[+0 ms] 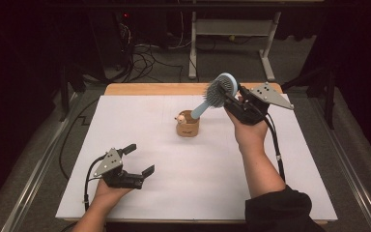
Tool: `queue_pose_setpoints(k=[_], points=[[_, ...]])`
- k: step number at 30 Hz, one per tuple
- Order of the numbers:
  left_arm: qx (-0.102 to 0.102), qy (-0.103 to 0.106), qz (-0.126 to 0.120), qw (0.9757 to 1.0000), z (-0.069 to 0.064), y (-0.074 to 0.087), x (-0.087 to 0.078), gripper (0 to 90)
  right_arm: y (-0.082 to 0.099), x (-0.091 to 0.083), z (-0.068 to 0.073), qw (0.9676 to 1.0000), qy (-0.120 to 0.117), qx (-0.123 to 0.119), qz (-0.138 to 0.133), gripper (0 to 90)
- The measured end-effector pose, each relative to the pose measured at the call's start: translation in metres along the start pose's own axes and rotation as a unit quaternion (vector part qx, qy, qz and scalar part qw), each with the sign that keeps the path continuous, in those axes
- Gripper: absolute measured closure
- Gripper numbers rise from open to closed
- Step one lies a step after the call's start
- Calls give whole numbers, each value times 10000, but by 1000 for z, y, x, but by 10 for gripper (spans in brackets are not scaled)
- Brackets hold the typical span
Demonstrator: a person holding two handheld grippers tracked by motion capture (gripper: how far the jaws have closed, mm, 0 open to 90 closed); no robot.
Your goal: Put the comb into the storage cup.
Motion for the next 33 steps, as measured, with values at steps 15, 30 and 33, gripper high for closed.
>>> queue_pose_setpoints(k=[15, 30, 33], points=[[4, 83, 60, 9999, -2, 2, 0, 4, 6, 18, 7, 9999, 13, -34, 112, 593], [42, 131, 27, 9999, -3, 1, 0, 3, 23, 33, 11, 9994, 9, -27, 347, 592], [48, 105, 3, 9999, -2, 1, -1, 3, 25, 35, 12, 9993, 7, -26, 378, 592]])
Point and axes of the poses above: each handheld gripper's, and its own axes: x roughly forward along the jaws, y roughly out of its underside, z roughly to its left, the point moved 4 cm from there along x, roughly forward along the jaws, and after that the axes turned 9 degrees about y, right-handed, at the moved point
